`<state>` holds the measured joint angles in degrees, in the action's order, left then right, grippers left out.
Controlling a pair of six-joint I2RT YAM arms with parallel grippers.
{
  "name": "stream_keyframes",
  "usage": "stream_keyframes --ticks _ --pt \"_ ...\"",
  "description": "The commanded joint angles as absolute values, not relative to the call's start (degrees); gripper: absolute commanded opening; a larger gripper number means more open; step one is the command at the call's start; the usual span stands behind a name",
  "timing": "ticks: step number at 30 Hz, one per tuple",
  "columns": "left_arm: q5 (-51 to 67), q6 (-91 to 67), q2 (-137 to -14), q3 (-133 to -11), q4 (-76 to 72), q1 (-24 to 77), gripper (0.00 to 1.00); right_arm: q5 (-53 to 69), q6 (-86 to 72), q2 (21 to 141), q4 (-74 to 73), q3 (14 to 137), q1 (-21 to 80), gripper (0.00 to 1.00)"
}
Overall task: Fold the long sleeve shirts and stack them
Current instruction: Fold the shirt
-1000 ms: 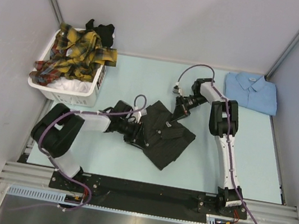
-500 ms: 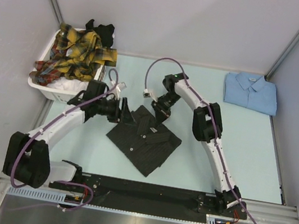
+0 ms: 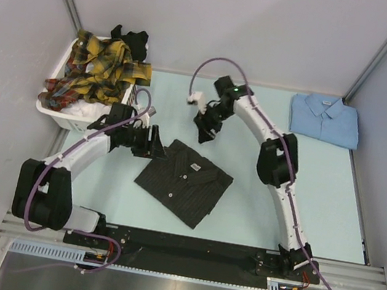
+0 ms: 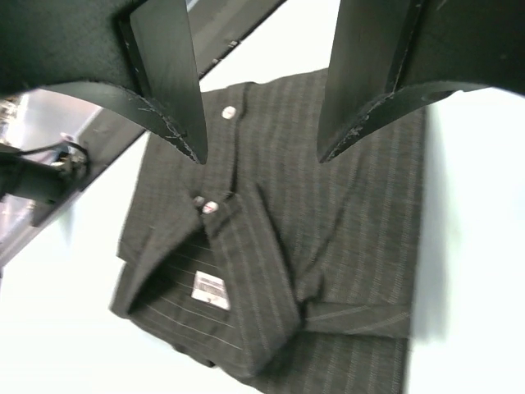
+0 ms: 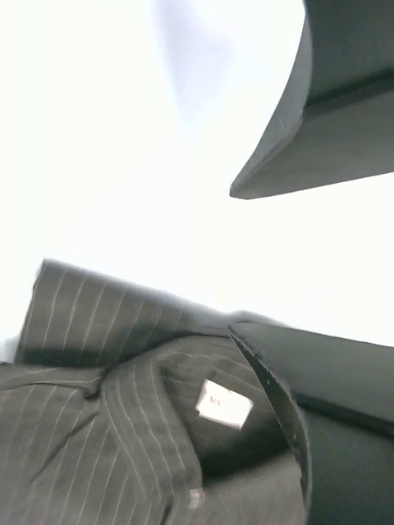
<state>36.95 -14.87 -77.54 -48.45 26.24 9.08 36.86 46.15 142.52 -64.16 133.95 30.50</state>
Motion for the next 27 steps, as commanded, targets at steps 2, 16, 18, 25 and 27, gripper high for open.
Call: stream_keyframes --ticks 2,16,18,25,27 --pt "34.54 -8.8 -79.71 -52.46 22.95 8.53 0.61 51.1 18.32 125.11 -53.12 116.34 19.26 0.7" --pt "31.91 -6.5 -78.84 -53.0 22.06 8.26 0.62 53.52 -29.26 98.17 -10.91 50.11 11.77 0.78" --pt "31.82 -6.5 -78.58 -52.21 21.97 8.09 0.62 53.62 -32.34 98.87 -7.83 47.04 13.44 0.77" --pt "31.99 -6.51 -77.87 -50.89 22.15 6.95 0.62 51.5 -37.7 105.99 2.72 44.99 16.0 0.56" --pt "31.99 -6.33 -77.61 -50.89 22.06 6.68 0.62 51.68 -37.18 108.54 3.16 46.84 16.0 0.44"
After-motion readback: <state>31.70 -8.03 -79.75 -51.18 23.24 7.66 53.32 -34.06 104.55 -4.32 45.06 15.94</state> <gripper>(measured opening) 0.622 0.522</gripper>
